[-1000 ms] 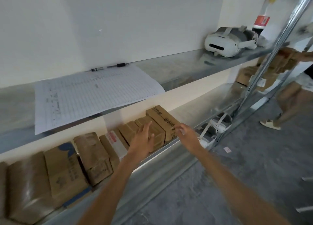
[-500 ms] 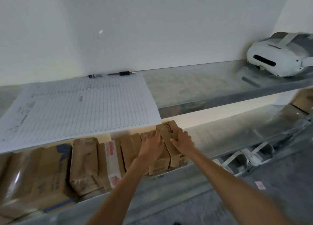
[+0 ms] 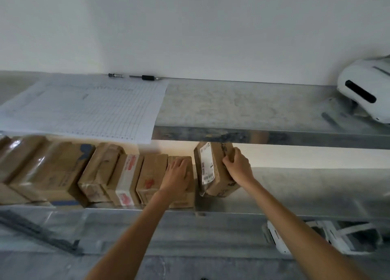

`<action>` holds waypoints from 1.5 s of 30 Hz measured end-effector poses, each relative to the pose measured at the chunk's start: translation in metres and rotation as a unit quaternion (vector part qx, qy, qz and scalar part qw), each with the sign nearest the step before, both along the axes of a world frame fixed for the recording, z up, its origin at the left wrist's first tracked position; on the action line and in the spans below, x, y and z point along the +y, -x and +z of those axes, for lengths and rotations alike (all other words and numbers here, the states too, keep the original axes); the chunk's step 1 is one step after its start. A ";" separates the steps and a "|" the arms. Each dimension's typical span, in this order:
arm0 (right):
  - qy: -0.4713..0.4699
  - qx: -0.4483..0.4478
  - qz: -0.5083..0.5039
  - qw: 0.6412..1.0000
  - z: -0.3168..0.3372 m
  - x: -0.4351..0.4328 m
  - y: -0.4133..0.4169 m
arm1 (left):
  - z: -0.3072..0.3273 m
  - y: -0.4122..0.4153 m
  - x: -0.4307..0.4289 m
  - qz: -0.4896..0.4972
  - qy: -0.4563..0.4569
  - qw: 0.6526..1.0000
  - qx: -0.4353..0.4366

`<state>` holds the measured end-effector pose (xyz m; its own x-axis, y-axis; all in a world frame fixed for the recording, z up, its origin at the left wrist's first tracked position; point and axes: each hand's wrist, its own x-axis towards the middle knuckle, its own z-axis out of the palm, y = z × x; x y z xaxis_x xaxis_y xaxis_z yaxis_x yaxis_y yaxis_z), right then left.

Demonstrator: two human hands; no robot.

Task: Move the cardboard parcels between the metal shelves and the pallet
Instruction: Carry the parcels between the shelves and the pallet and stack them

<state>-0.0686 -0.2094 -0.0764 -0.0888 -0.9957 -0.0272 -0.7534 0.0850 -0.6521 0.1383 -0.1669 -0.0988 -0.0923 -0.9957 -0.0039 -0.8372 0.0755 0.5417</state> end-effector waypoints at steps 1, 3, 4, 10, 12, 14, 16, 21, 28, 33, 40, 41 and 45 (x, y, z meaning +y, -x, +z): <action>0.015 -0.016 -0.002 1.000 0.006 0.001 0.005 | 0.001 0.002 0.002 0.013 0.009 1.000 0.011; 0.041 -0.063 0.005 0.997 0.018 0.003 0.012 | 0.006 0.006 0.005 0.034 0.026 0.998 0.047; 0.044 -0.095 0.017 0.994 0.022 0.007 0.014 | 0.010 0.007 0.010 0.048 0.026 0.996 0.069; 0.006 -0.261 0.052 0.964 0.027 0.042 0.009 | 0.036 0.012 0.065 0.095 0.123 0.972 0.177; -0.026 -0.301 0.071 0.951 0.025 0.067 0.000 | 0.042 0.011 0.095 0.107 0.150 0.958 0.218; -0.052 -0.334 0.095 0.936 0.026 0.095 -0.011 | 0.046 0.008 0.127 0.118 0.148 0.945 0.268; -0.052 -0.351 0.122 0.927 0.032 0.124 -0.024 | 0.050 0.006 0.157 0.108 0.133 0.930 0.326; 0.010 -0.351 0.234 0.906 0.046 0.184 -0.072 | 0.062 -0.003 0.223 0.153 0.201 0.884 0.395; 0.121 -0.281 0.465 0.831 0.082 0.233 -0.160 | 0.081 -0.074 0.286 0.279 0.250 0.821 0.431; 0.024 -0.328 0.544 0.772 0.092 0.246 -0.238 | 0.092 -0.135 0.322 0.349 0.270 0.797 0.412; -0.058 -0.410 0.584 0.698 0.105 0.262 -0.353 | 0.126 -0.212 0.362 0.386 0.322 0.768 0.397; -0.050 -0.412 0.594 0.689 0.109 0.265 -0.369 | 0.129 -0.221 0.366 0.395 0.331 0.759 0.399; -0.035 -0.401 0.643 0.652 0.120 0.275 -0.419 | 0.130 -0.259 0.378 0.445 0.371 0.710 0.399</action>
<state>0.3500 0.0654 0.0439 0.8884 -0.2264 0.3994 0.3497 -0.2300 -0.9082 0.3971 0.2112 0.0310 0.8977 -0.3610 0.2524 -0.1806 0.2210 0.9584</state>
